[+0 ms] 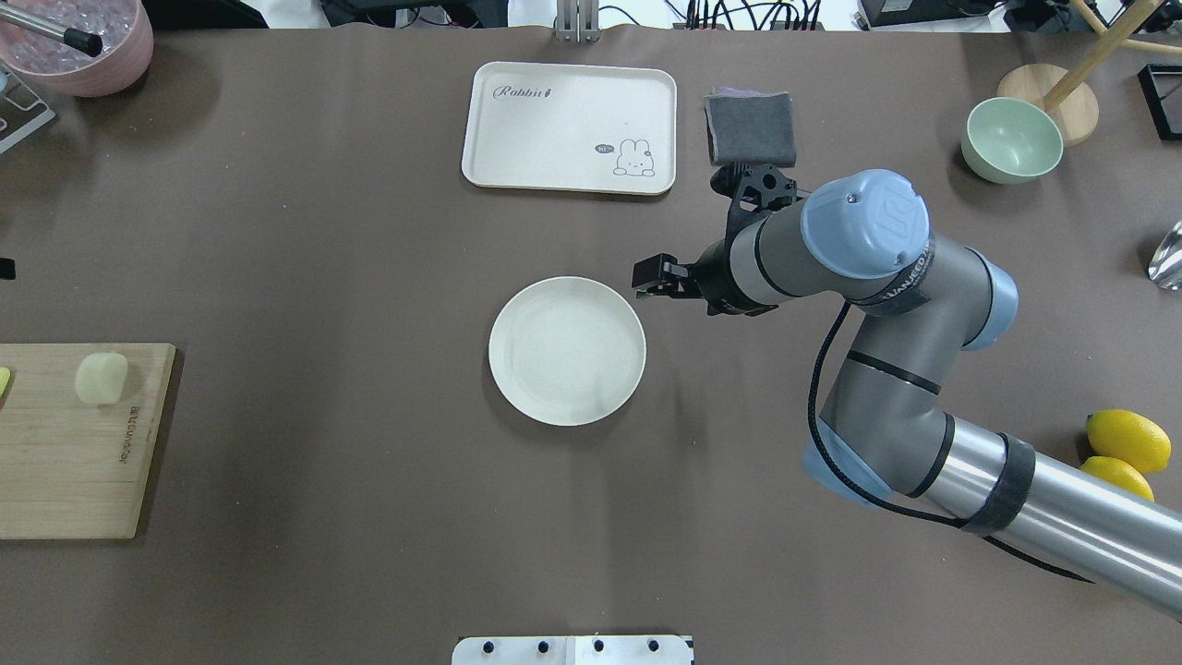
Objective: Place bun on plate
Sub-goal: 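Release the plate and retract the right gripper while the left gripper reaches the bun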
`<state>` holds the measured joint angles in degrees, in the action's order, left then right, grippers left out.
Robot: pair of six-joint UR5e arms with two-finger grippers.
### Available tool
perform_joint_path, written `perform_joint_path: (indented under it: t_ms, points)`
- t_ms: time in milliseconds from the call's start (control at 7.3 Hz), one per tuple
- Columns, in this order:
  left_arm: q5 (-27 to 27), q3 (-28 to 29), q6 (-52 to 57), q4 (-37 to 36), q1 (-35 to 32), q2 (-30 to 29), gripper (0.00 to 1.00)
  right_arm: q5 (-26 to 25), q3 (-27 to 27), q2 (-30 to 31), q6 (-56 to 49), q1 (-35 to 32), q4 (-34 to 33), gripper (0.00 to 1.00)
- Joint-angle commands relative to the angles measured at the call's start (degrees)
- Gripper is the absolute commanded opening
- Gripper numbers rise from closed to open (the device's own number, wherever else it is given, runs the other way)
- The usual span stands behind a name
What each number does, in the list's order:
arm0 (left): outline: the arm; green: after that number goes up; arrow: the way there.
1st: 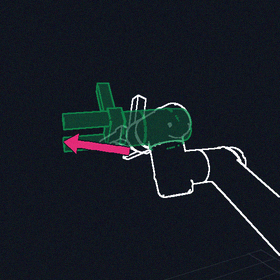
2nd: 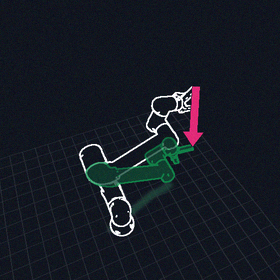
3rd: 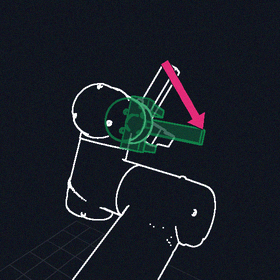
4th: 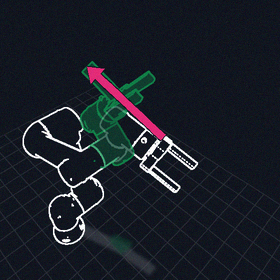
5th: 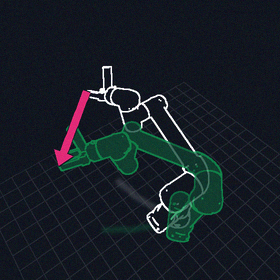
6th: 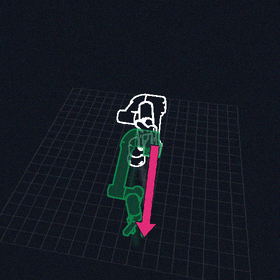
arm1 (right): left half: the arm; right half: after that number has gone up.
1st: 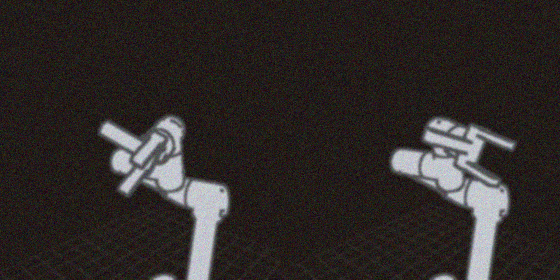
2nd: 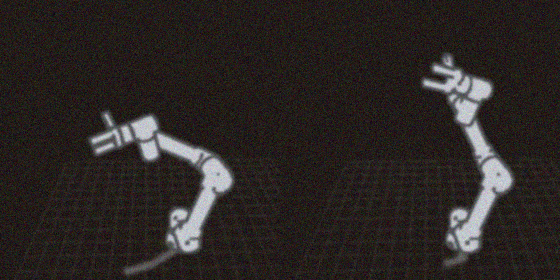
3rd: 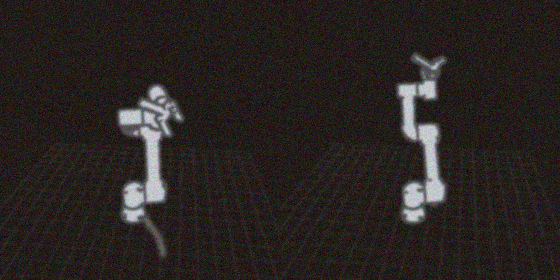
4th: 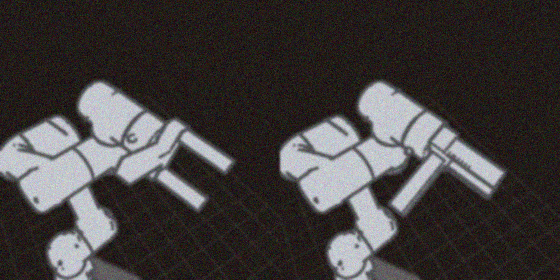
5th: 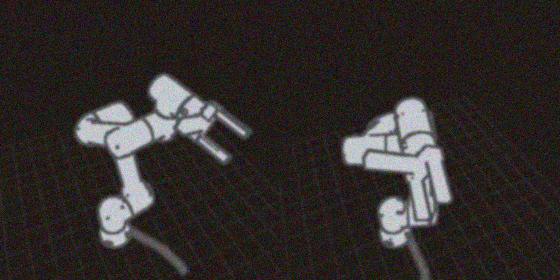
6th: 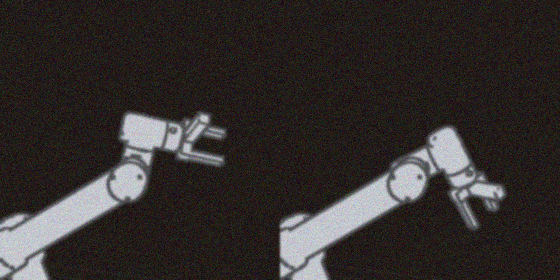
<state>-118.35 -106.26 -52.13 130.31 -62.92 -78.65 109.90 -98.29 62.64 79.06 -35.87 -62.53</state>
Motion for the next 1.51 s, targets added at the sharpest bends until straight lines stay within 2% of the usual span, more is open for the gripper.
perform_joint_path:
  t_ms: [0,411,685,959,1096,1233,1370]
  points:
    - [9.0,-0.1,-5.8,0.5,10.9,0.6,0.98,1.1,-0.4,0.3,0.0,-1.5,-0.1,1.00]
    - [8.3,5.4,-6.7,8.9,13.9,0.7,0.97,1.8,-0.5,1.3,-0.1,-3.2,0.0,1.00]
    - [8.5,5.4,-6.6,8.9,15.4,0.8,0.97,1.3,-0.5,1.5,0.1,-3.9,0.0,1.00]
    - [8.7,5.5,-6.4,8.9,16.4,0.8,0.82,3.1,-1.1,3.1,-0.5,-6.7,-0.5,1.00]
    - [8.8,5.6,-6.3,8.9,16.4,1.3,0.79,5.5,-2.2,6.0,-2.4,-8.8,-0.7,1.00]
    - [8.8,5.6,-6.3,9.2,16.4,1.4,0.69,9.2,-2.3,7.0,-6.9,-12.9,-2.1,1.00]
    - [8.8,5.8,-6.3,9.2,16.4,1.4,0.65,11.2,-2.5,7.4,-12.0,-15.3,-6.2,1.00]
